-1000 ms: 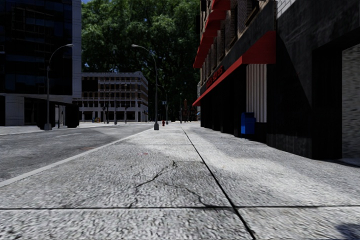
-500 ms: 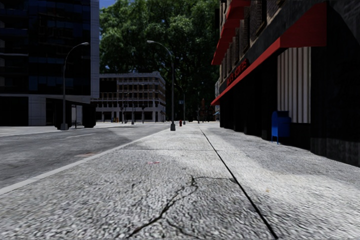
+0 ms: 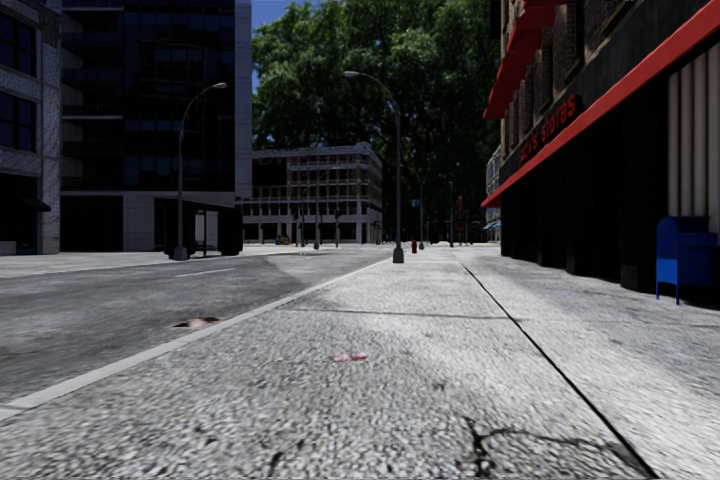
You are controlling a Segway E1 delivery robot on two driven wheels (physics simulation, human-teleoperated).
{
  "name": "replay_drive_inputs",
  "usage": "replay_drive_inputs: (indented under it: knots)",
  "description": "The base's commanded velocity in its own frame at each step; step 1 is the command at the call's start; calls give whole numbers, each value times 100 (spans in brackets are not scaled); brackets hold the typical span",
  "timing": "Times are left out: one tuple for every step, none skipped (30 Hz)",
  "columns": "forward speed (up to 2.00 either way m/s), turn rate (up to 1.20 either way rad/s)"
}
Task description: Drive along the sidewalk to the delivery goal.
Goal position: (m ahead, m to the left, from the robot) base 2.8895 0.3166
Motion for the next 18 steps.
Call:
replay_drive_inputs:
  knots:
    - [200, 43]
    - [200, 43]
    - [200, 43]
    - [200, 43]
    - [200, 43]
    - [200, 43]
    - [200, 43]
    - [200, 43]
    - [200, 43]
    - [200, 43]
    - [200, 43]
    - [200, 30]
    - [197, 0]
    - [191, 0]
    - [191, 0]
    - [190, 0]
    - [189, 0]
    - [188, 0]
